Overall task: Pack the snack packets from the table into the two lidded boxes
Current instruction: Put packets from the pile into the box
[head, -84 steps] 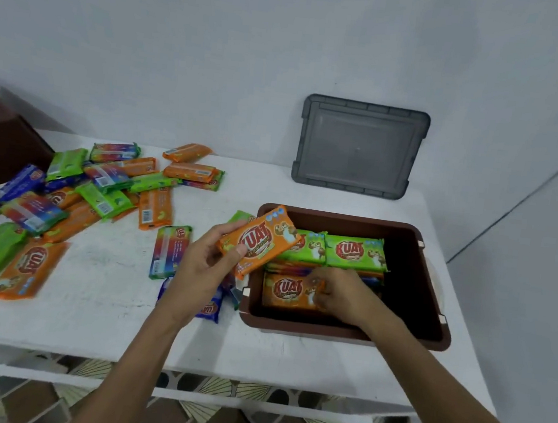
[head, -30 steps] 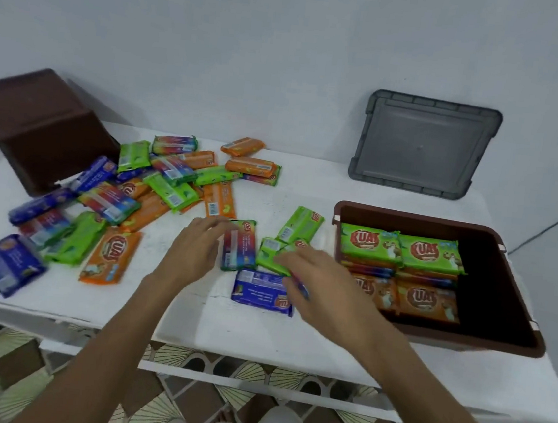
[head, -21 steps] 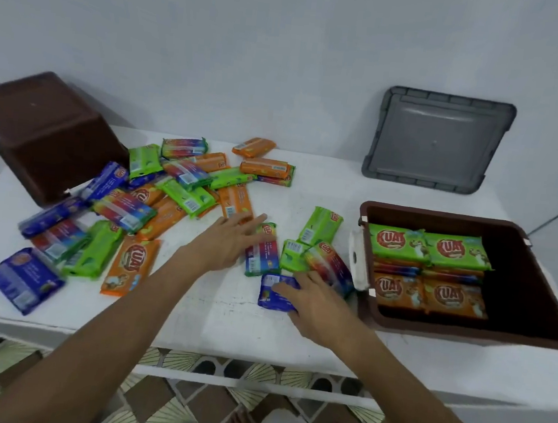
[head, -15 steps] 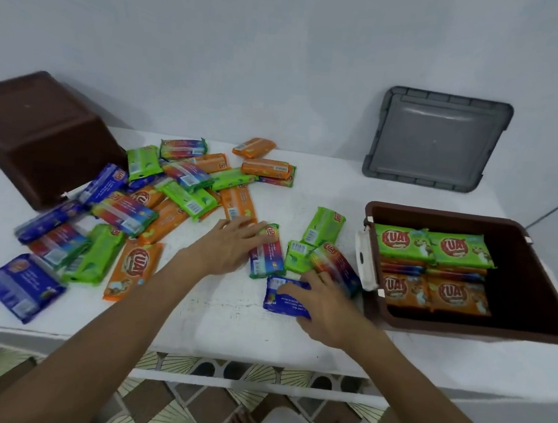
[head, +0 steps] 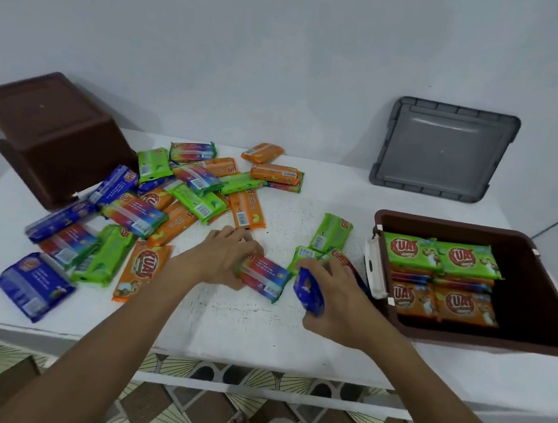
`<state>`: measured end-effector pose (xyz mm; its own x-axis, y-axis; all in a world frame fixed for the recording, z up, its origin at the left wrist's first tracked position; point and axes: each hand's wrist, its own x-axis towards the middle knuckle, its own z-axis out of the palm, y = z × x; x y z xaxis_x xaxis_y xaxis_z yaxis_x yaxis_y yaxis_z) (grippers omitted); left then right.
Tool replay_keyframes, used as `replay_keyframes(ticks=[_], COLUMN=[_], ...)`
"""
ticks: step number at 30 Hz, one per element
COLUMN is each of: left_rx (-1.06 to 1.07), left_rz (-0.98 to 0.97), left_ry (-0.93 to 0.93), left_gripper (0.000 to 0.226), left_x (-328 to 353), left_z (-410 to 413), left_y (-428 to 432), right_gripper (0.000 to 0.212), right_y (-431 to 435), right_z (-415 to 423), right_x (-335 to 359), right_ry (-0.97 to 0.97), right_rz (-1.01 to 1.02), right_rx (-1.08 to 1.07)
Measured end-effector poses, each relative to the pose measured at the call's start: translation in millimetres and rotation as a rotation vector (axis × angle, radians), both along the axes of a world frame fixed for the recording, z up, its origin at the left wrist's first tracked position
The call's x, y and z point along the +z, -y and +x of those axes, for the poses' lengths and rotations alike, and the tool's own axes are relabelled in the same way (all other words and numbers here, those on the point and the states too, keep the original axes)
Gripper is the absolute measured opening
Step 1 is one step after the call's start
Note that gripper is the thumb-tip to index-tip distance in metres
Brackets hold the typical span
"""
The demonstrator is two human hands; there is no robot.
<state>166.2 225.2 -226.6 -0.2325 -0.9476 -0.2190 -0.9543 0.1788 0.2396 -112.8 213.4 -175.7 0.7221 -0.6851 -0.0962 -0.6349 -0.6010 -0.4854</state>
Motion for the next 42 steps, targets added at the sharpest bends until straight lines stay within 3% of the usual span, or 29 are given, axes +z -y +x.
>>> replay_keyframes(ticks=[2,6,11,15,21,27,36,42], left_rx=[0.016,0.115,0.233,0.377,0.675,0.686,0.779,0.792], left_rz=[-0.014,-0.085,-0.222,-0.357,-0.493,-0.572,-0.433,-0.358], left_ry=[-0.084,-0.327,-0.649,-0.791,-1.057,-1.165,-1.321,-1.379], left_gripper=[0.065,0.067,0.047,0.021,0.036,0.016,0.016,0.026], left_x=[-1,0,17,38,63,76,71,65], left_z=[-2,-12,-36,-62,-113,-169,-236,-247], left_y=[-11,-33,-49,-46,-30,-23,-18,-22], right_gripper=[0.06,0.047,0.033,0.041,0.041,0.035,0.038,0.032], right_y=[-2,-4,4,16,33,55,83,100], right_z=[-2,-12,-44,-79,-134,-188,-223,-197], right_x=[12,37,53,62,66,65,38,23], right_ry=[0.191,0.577,0.831,0.823,0.817,0.784,0.663,0.385], right_rz=[0.04,0.459,0.58,0.544,0.519,0.557,0.852,0.758], right_rx=[-0.045,-0.216,-0.325,-0.354,-0.413,-0.416,-0.337,-0.244])
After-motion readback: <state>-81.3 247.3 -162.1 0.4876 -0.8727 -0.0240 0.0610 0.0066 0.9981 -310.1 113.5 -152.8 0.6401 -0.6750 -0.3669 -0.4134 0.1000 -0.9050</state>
